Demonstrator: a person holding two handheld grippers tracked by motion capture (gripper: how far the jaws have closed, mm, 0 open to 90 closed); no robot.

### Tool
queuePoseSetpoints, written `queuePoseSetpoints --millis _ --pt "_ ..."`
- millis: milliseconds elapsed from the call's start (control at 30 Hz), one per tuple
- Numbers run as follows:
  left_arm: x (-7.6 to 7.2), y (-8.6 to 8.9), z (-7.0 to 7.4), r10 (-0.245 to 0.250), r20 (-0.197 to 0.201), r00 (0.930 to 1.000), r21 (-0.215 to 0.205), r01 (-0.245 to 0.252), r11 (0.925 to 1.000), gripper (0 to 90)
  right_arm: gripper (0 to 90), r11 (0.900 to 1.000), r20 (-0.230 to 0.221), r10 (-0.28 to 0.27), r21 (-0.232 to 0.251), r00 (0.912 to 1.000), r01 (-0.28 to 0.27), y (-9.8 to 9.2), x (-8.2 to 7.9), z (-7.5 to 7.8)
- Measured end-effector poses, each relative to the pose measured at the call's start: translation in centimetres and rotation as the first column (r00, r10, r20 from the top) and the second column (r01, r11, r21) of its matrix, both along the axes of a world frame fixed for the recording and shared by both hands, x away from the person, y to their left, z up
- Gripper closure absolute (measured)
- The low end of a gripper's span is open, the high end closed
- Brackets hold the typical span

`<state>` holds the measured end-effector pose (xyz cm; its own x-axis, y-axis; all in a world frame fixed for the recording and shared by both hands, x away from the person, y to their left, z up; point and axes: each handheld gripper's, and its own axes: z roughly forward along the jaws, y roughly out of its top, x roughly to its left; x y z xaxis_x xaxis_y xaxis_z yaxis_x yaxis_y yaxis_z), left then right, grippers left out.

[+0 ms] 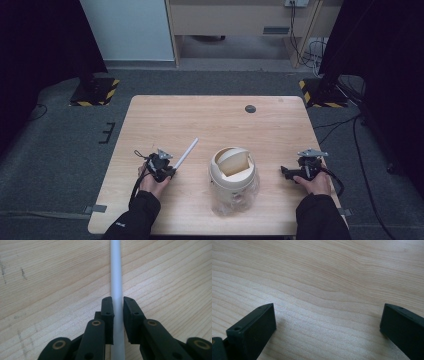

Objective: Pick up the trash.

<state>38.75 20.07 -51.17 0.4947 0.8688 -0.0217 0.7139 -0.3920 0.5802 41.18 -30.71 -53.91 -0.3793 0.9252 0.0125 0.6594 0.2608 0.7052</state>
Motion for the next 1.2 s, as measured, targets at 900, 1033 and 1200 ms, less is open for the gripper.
queuePoseSetpoints --millis 900,1033,1200 --pt "-1.7 1.9 6.3 0.044 0.231 0.9719 -0.205 0.005 0.9787 78.8 12.4 0.999 0.012 -0.037 0.008 0.9992 0.037 -0.2 -0.1 0.3" --pt "-2.0 2.3 7.6 0.061 0.279 0.9585 -0.235 0.007 0.9720 78.8 20.4 0.998 0.002 -0.047 0.033 0.9989 0.047 -0.5 -0.1 0.6" --pt "-2.5 2.8 9.4 0.084 0.346 0.9343 -0.277 0.017 0.9608 78.8 22.4 0.998 0.013 -0.048 0.049 0.9988 0.047 -0.6 -0.1 1.0"
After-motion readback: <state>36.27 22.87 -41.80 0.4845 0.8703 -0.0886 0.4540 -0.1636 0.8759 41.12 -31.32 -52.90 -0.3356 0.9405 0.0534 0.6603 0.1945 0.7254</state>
